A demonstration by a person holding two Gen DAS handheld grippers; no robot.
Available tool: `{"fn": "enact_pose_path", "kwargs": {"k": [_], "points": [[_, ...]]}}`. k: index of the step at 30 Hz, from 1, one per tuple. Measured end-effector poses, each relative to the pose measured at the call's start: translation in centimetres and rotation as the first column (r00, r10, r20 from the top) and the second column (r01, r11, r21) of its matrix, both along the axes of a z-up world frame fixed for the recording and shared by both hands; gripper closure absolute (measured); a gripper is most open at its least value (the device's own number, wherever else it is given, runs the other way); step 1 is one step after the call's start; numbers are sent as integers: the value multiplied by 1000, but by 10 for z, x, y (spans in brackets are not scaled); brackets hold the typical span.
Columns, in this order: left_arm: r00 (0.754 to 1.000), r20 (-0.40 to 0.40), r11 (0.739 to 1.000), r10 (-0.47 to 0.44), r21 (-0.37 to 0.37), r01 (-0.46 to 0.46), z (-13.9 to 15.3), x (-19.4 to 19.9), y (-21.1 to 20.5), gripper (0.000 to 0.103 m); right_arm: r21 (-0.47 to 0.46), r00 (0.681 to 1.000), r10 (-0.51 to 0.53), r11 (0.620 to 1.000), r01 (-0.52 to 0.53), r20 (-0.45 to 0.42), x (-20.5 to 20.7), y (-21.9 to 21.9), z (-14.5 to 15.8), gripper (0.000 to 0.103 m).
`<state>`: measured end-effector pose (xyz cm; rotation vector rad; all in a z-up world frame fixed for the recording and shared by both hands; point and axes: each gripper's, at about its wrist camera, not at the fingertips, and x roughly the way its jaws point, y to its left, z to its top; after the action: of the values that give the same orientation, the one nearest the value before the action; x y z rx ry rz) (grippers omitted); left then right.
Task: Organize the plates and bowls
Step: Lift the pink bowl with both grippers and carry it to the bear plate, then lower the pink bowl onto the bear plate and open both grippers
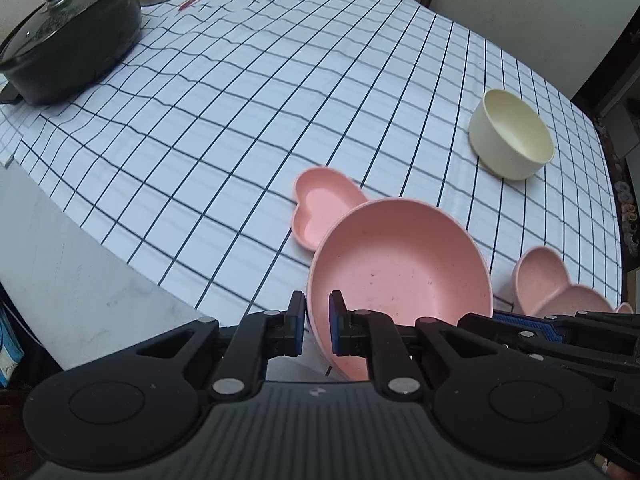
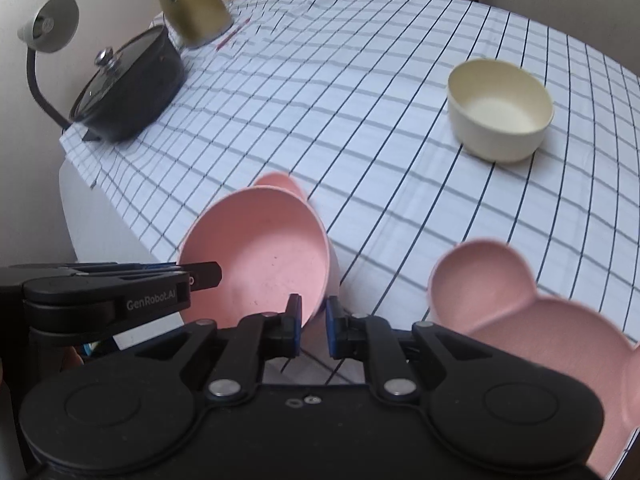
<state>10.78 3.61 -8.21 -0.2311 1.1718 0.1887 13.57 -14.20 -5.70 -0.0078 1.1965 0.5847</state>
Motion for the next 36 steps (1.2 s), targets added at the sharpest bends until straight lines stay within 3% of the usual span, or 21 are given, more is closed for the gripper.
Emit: {"fn": "enact_pose_path", "kwargs": {"k": [15,22,27,36], "points": [[998,-68,1000,-2,-27,0,-28,-16,22,91,-31,997,30,999,-33,-71,-19,20,-25,92],[998,-59,999,-26,-22,24,-30,-18,22,91,-43,997,23,999,-26,-75,-20,22,-26,91],[997,-64,999,-41,-17,40,-29,-18,23,91,-49,996,3,999,-7,-84,-20,24,-26,82],[999,-39,1000,-23,-11,23,-14,-22,30,91,-36,997,-19,999,16,-70,-22,18,-14,77]]}}
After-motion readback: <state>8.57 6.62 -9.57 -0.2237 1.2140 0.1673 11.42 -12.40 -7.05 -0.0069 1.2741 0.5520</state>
